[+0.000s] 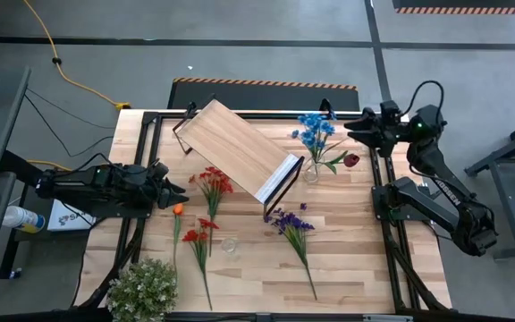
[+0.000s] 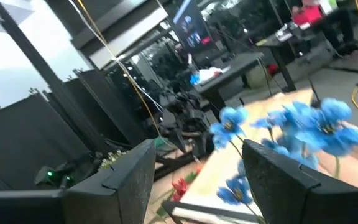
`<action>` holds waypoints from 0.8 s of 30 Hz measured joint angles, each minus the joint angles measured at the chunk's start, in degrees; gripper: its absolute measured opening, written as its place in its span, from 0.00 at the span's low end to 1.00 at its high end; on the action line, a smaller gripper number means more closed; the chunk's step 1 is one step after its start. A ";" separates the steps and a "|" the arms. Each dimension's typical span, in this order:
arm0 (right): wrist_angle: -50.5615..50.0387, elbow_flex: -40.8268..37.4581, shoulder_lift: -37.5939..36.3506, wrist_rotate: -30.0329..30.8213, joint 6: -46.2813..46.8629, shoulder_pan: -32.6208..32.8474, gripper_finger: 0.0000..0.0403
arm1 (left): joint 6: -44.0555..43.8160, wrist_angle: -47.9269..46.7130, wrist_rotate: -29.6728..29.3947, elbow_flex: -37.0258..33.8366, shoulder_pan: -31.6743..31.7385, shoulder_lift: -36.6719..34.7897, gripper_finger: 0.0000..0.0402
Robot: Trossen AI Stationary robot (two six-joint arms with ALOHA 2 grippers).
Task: Pick and place flowers into a vace then onto a shelf
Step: Put the violet flowers into the top transparent vase
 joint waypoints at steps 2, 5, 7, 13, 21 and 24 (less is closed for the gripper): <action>2.85 0.00 0.00 -0.50 1.76 0.02 0.58 | 0.00 0.00 0.00 -0.02 0.00 0.00 0.94; 7.45 0.00 0.00 -0.69 4.79 0.02 0.58 | 0.00 0.01 0.00 -0.02 0.00 0.00 0.94; 10.79 0.00 0.00 -0.76 6.88 0.02 0.58 | 0.00 0.00 0.00 -0.02 0.00 -0.01 0.94; 21.83 0.00 -0.02 -0.90 14.26 0.02 0.58 | 0.00 0.00 0.00 -0.02 0.00 0.02 0.94; 37.55 0.00 -0.02 -0.95 25.57 0.06 0.58 | 0.00 0.00 0.00 -0.02 0.00 -0.01 0.94; 44.19 0.00 -0.14 -0.79 30.49 0.34 0.58 | 0.00 0.00 0.00 -0.02 0.00 -0.01 0.94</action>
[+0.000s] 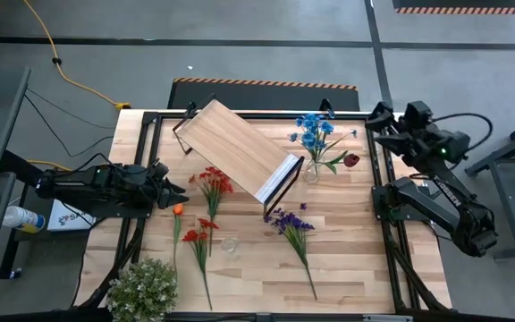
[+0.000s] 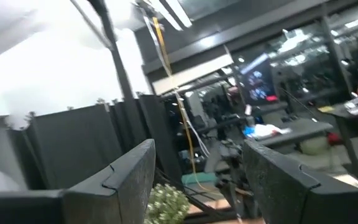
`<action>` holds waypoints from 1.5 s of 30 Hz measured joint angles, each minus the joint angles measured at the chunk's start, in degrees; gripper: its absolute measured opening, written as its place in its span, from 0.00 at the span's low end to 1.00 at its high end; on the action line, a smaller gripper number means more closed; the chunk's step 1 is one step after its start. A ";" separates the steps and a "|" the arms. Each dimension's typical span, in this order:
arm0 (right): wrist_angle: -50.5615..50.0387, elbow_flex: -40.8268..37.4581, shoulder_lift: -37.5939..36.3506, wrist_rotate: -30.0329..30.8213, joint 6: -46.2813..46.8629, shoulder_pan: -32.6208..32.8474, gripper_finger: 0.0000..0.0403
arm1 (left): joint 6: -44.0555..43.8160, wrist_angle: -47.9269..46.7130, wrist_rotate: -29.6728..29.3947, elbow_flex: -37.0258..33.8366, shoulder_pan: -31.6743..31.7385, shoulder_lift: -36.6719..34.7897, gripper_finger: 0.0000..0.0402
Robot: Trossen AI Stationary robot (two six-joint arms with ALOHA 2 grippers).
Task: Pick and place flowers into a vace then onto a shelf
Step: Put the violet flowers into the top transparent vase
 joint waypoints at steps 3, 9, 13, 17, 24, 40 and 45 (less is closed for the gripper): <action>3.53 0.00 -0.97 0.10 4.12 0.43 0.58 | 0.00 0.00 0.00 0.01 0.00 0.01 0.94; 3.96 0.00 -5.23 1.29 7.88 1.07 0.58 | 0.00 0.00 0.00 0.00 0.00 0.02 0.94; 3.93 0.18 -8.81 4.01 8.73 1.11 0.58 | 0.00 0.01 0.01 0.01 0.00 0.01 0.94; 3.74 3.27 -11.21 4.71 10.33 1.11 0.58 | -0.01 0.00 0.00 0.00 0.00 0.00 0.94; -1.17 13.93 -12.19 3.82 10.71 0.93 0.58 | 0.00 0.00 0.00 0.00 0.00 0.00 0.94; -35.12 40.42 -12.17 -8.21 6.08 -11.54 0.58 | 0.00 0.00 0.00 0.01 0.00 0.00 0.94; -39.33 44.74 -12.17 -9.18 6.42 -17.70 0.58 | 0.00 0.02 0.00 0.00 0.00 0.00 0.94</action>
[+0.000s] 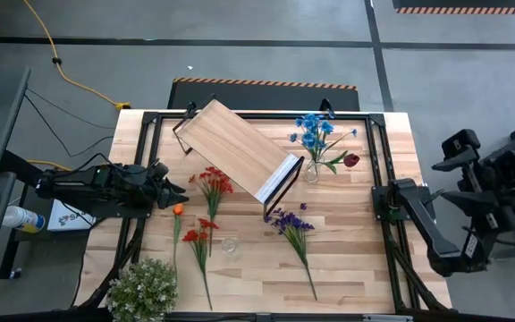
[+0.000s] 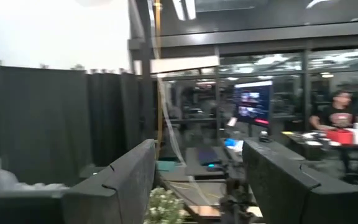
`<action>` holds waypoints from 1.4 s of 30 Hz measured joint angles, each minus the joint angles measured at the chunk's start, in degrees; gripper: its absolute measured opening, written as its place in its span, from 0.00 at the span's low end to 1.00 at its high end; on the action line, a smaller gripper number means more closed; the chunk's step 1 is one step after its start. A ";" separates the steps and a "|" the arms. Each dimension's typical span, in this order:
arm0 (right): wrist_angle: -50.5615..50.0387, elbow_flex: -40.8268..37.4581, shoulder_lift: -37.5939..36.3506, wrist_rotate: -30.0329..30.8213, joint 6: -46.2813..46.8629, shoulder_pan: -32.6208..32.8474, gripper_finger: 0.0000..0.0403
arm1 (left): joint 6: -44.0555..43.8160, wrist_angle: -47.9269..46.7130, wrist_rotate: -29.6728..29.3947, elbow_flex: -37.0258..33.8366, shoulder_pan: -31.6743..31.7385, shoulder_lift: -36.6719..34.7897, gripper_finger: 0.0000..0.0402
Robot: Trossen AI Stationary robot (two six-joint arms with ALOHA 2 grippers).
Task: Pick and place flowers into a vace then onto a shelf
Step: Put the violet flowers into the top transparent vase
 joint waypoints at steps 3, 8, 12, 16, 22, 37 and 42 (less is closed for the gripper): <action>-2.05 2.12 0.00 -0.14 1.30 -2.92 0.58 | -0.01 -0.02 0.02 0.02 0.00 0.01 0.94; -6.61 4.79 0.00 -0.87 2.49 -6.72 0.58 | 0.00 -0.02 0.02 0.00 0.00 0.00 0.94; -9.43 6.19 -0.02 -0.92 2.92 -8.94 0.58 | 0.00 -0.02 0.02 0.00 0.00 0.00 0.94; -11.39 6.93 -0.69 -1.03 4.42 -11.02 0.58 | 0.00 -0.02 0.02 0.02 0.00 0.00 0.94; -11.58 7.08 -3.09 -1.03 5.77 -13.00 0.58 | -0.01 0.00 0.00 0.01 0.00 0.00 0.94; -13.98 12.90 -3.41 -0.79 8.04 -19.16 0.58 | 0.00 -0.02 0.02 0.01 0.00 0.00 0.94; -13.94 15.65 -3.32 -0.73 8.87 -21.82 0.58 | -0.01 -0.02 0.02 0.01 0.00 0.01 0.94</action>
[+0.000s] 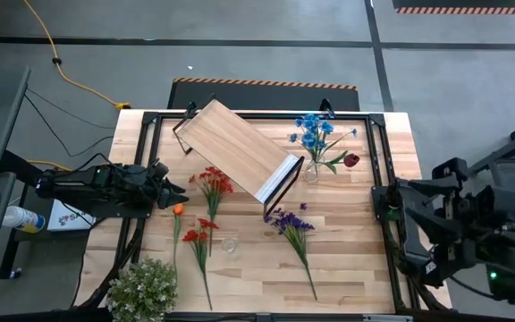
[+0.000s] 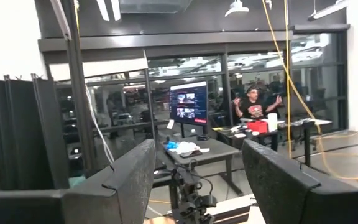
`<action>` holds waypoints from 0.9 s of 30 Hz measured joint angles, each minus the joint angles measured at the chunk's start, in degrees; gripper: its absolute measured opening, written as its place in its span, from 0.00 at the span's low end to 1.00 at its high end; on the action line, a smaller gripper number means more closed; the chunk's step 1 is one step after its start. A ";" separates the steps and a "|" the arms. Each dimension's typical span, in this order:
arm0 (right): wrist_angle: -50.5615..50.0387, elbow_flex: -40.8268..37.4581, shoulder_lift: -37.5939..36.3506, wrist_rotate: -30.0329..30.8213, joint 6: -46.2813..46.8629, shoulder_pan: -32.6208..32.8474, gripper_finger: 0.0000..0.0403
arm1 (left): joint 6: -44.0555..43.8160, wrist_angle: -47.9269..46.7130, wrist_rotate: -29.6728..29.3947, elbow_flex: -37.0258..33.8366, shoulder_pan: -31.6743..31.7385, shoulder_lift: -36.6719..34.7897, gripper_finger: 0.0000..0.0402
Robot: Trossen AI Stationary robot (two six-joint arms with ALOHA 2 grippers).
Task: Pick and place flowers into a vace then onto a shelf
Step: Put the violet flowers into the top transparent vase
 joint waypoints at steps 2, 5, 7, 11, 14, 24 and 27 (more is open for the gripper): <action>0.02 1.56 0.65 0.06 0.00 -0.66 0.58 | -0.01 0.01 0.00 -0.01 0.00 -0.01 0.94; 0.03 4.69 2.46 0.11 0.02 -1.57 0.58 | -0.02 0.01 0.00 -0.01 0.00 -0.01 0.94; -0.01 7.36 4.02 0.22 0.05 -2.06 0.58 | -0.02 0.00 0.00 0.01 0.00 -0.01 0.94; 0.05 13.42 7.26 0.26 0.10 -3.20 0.58 | -0.01 0.00 0.02 0.00 0.00 0.00 0.94; 0.28 18.07 9.64 0.22 0.36 -4.27 0.58 | -0.02 0.00 0.02 -0.01 0.00 -0.01 0.94; 1.72 30.31 16.18 -0.06 2.71 -9.95 0.58 | -0.02 0.00 0.02 0.01 0.00 -0.01 0.94; 3.01 31.14 16.25 -0.31 4.47 -12.07 0.58 | 0.00 0.00 0.02 0.01 0.00 -0.01 0.94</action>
